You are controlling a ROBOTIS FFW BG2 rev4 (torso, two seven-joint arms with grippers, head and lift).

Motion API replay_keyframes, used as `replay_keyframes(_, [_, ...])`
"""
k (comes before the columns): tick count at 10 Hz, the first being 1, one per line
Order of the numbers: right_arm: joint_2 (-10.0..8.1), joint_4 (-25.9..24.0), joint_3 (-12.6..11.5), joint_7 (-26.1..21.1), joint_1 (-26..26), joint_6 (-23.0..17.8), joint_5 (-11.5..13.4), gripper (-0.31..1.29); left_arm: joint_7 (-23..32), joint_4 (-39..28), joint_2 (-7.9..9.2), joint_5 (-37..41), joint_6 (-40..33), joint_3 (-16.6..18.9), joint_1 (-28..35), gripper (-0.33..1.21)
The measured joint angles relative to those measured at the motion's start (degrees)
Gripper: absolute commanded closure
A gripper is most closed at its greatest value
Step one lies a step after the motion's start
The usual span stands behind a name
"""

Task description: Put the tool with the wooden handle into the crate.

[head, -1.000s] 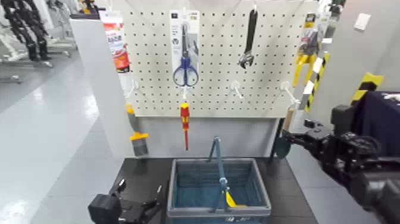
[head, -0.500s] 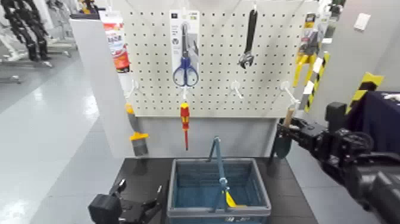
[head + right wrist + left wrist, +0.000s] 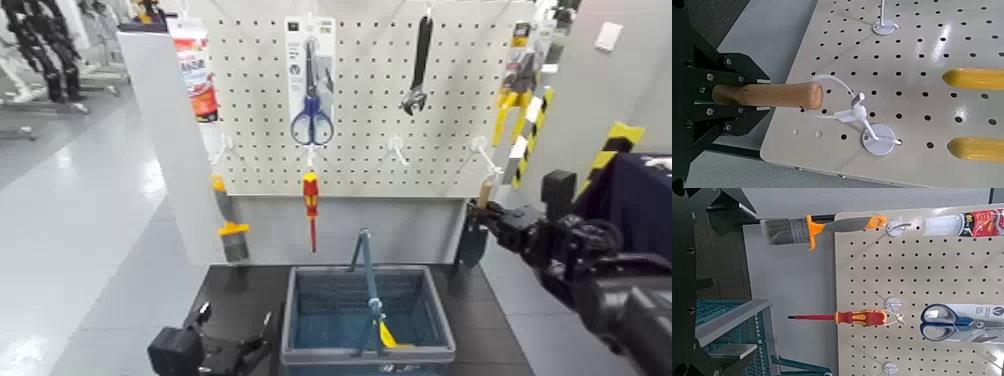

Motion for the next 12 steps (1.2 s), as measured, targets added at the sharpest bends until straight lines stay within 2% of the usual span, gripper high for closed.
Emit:
replay_keyframes(4, [0.0, -1.8, -0.4, -0.2, 1.0, 0.1, -0.1, 1.25, 0.0, -0.1, -0.1, 0.0, 0.0, 0.1, 0.2, 0.13])
replay_keyframes(6, [0.07, -5.2, -1.9, -0.4, 2.9, 0.6, -0.1, 1.25, 0.0, -0.1, -0.2, 0.0, 0.0, 0.1, 0.3, 0.13])
replay_keyframes(9, [0.38, -13.5, -5.1, -1.2, 7.0, 3.5, 0.6, 1.25, 0.0, -0.1, -0.27, 0.0, 0.3, 0.2, 0.4, 0.13])
replay_keyframes(12, [1.08, -27.3, -9.1, -3.1, 12.5, 11.4, 2.7, 1.25, 0.0, -0.1, -0.27, 0.0, 0.4, 0.2, 0.4, 0.13])
